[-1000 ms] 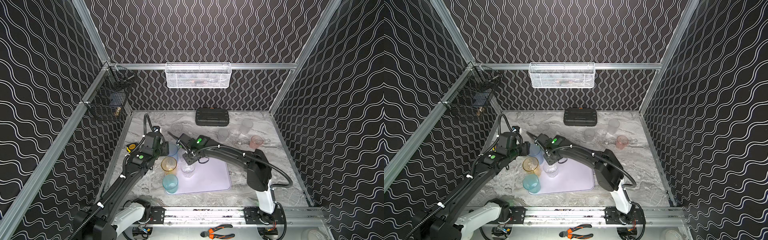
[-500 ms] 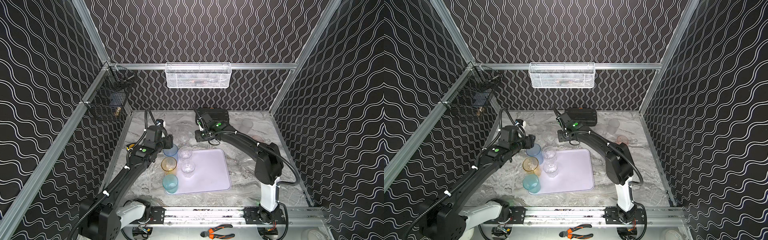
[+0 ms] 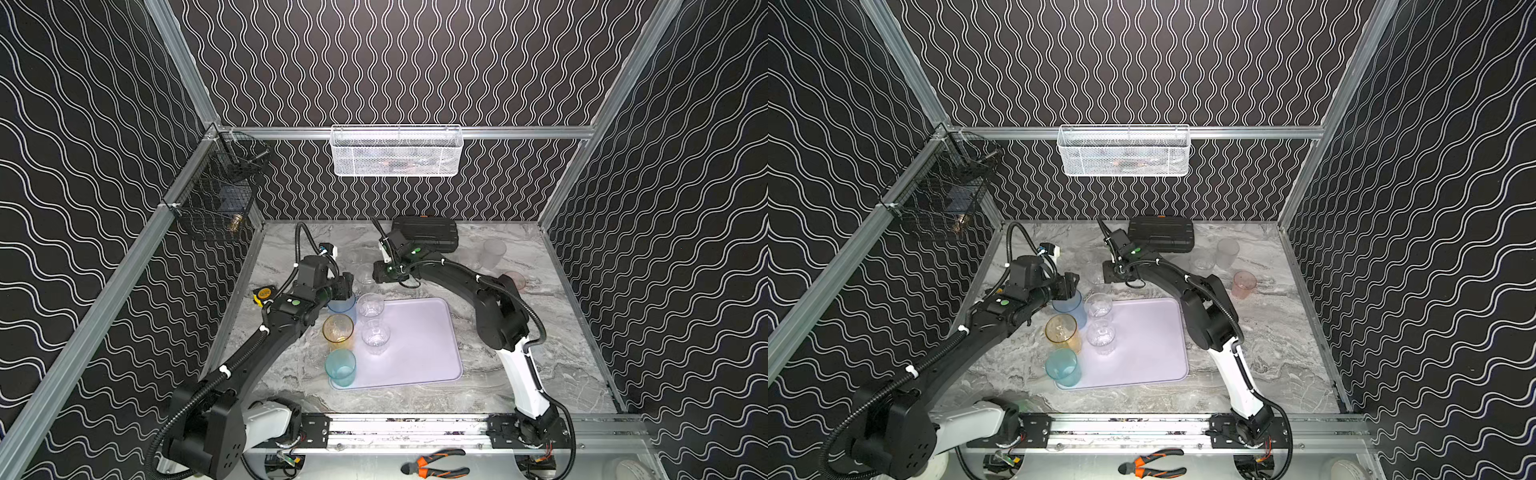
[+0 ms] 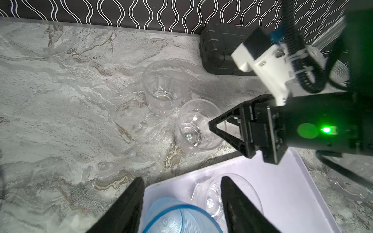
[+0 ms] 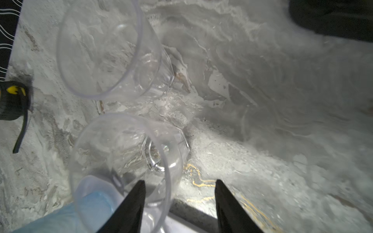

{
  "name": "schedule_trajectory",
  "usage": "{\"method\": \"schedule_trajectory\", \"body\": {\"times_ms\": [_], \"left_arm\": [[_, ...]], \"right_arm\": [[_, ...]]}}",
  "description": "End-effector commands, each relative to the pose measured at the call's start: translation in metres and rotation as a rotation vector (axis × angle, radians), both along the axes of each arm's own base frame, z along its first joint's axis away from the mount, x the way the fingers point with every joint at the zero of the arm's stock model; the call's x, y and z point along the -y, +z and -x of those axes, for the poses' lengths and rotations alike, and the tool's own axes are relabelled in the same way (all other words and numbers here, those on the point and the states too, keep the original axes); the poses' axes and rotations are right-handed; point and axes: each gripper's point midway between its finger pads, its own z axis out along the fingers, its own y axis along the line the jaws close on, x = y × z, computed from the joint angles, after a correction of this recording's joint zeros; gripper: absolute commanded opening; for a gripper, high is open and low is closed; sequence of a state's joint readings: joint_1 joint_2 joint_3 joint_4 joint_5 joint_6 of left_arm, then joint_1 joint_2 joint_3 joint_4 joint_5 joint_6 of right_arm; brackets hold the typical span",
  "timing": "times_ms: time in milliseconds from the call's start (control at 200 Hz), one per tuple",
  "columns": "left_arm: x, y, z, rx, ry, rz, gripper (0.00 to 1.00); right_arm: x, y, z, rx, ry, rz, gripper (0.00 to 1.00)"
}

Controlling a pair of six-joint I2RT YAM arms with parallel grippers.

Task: Place the glasses into the tray
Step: Pick up the glass from the center of the table.

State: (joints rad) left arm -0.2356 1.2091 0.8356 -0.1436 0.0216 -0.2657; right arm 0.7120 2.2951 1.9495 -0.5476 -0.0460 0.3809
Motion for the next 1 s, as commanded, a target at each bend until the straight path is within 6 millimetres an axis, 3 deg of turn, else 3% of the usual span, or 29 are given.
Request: {"method": "schedule_trajectory", "body": {"times_ms": [0, 310, 576, 991], "left_arm": [[-0.001, 0.006, -0.005, 0.036, 0.004, -0.003, 0.65], [0.000, 0.008, -0.005, 0.044, -0.006, -0.004, 0.65], [0.000, 0.015, -0.003, 0.055, -0.008, -0.006, 0.64], [-0.007, 0.035, 0.005, 0.075, 0.023, -0.009, 0.64]], "right_arm": [[-0.001, -0.005, -0.005, 0.013, 0.003, 0.013, 0.50], [0.013, 0.007, -0.012, 0.069, 0.012, 0.101, 0.26], [0.025, 0.013, -0.012, 0.093, 0.012, 0.159, 0.14], [0.054, 0.066, -0.004, 0.182, -0.023, 0.215, 0.06]]}}
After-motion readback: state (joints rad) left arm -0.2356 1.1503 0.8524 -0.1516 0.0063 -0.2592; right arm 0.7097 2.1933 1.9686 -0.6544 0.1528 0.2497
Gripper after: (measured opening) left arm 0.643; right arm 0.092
